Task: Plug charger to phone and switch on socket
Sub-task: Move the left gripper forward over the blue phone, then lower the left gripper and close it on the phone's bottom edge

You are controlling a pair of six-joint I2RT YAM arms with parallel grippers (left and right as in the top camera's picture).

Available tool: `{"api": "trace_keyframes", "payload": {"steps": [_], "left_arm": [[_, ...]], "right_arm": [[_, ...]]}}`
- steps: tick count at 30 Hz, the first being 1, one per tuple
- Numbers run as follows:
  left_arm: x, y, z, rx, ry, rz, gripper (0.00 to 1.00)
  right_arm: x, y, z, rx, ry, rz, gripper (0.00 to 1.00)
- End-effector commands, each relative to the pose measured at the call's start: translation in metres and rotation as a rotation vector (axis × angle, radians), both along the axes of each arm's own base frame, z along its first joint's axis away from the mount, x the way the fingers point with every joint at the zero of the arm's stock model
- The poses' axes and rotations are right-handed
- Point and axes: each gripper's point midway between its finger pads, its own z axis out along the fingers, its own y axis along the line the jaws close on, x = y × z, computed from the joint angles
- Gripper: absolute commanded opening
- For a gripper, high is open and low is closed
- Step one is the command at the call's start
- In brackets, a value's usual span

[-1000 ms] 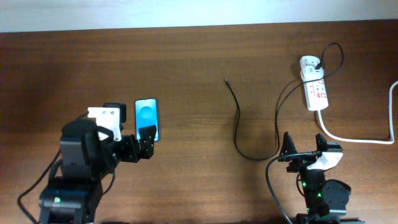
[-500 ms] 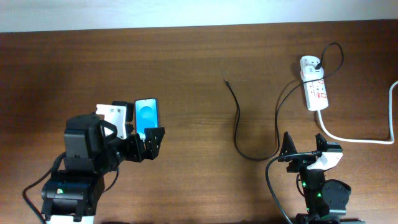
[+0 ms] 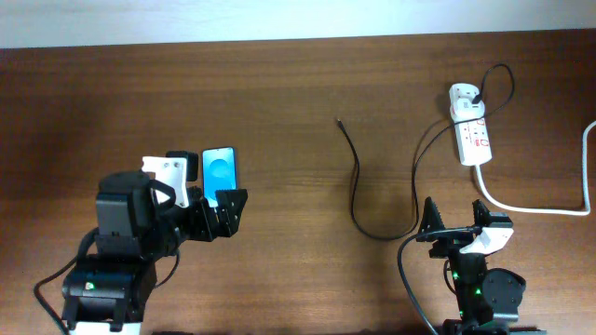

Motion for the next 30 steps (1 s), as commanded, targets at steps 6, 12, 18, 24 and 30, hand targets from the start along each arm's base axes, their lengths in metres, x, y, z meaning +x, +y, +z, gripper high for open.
{"api": "trace_keyframes", "payload": {"steps": [6,12,18,24,30], "left_arm": [[0.014,0.007,-0.016,-0.015,0.113,0.132,0.99],[0.036,0.007,-0.062,0.134,0.224,0.21,0.99],[0.076,0.001,-0.114,0.307,0.252,0.248,0.99],[0.096,0.017,-0.158,0.496,0.276,0.332,0.99],[0.115,0.012,-0.178,0.566,0.234,0.254,0.99]], "right_arm": [[0.0,0.001,-0.002,-0.008,0.004,0.002,0.98],[0.0,0.001,-0.002,-0.008,0.004,0.002,0.99],[0.0,0.001,-0.002,-0.008,0.004,0.002,0.98],[0.0,0.001,-0.002,-0.008,0.004,0.002,0.98],[0.0,0.001,-0.002,-0.008,0.004,0.002,0.98]]}}
